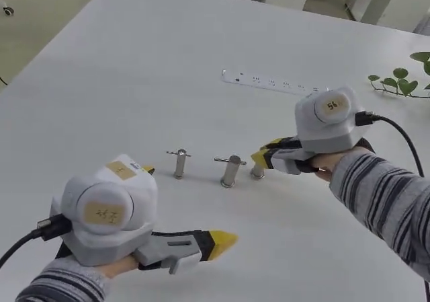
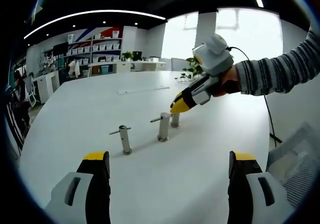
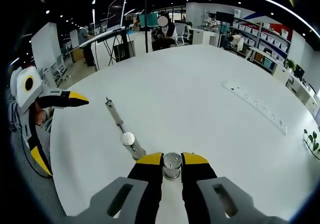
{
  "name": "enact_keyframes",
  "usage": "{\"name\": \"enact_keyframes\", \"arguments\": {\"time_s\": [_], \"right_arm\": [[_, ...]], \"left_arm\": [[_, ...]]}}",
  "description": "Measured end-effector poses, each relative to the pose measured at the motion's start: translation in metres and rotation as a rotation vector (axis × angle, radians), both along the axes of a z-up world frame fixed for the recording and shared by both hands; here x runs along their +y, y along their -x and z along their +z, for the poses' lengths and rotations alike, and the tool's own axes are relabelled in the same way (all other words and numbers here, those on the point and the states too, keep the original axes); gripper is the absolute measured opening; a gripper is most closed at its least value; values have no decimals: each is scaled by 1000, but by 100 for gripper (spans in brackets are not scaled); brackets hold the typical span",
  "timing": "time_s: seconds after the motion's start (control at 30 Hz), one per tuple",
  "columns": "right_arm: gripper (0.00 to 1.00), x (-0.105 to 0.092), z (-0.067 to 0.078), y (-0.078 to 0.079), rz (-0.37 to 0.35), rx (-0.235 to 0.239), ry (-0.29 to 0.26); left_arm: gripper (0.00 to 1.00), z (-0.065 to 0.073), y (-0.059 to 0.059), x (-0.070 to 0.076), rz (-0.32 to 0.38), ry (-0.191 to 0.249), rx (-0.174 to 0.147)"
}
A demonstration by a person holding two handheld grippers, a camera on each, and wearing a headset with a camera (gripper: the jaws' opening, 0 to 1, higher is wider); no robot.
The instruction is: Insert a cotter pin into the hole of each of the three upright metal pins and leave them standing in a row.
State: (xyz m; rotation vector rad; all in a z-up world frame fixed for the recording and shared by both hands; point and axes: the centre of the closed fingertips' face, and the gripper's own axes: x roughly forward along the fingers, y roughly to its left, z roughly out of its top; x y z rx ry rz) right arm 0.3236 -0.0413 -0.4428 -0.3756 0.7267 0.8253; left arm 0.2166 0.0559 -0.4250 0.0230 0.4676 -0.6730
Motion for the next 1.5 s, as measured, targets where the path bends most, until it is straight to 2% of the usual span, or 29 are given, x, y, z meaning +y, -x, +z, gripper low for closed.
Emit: {"name": "enact_keyframes", "arguments": {"time_s": [0.3, 0.77, 1.5], "right_arm": [[8, -6, 2, 19, -15, 12, -21], [8, 7, -2, 56, -2, 38, -38], [9, 24, -7, 79, 31, 25, -41]], "left_arm": [[99, -1, 2, -1, -10, -6, 4], [99, 0, 3, -1, -17, -6, 6], [99, 0, 2, -3, -18, 3, 5]]}}
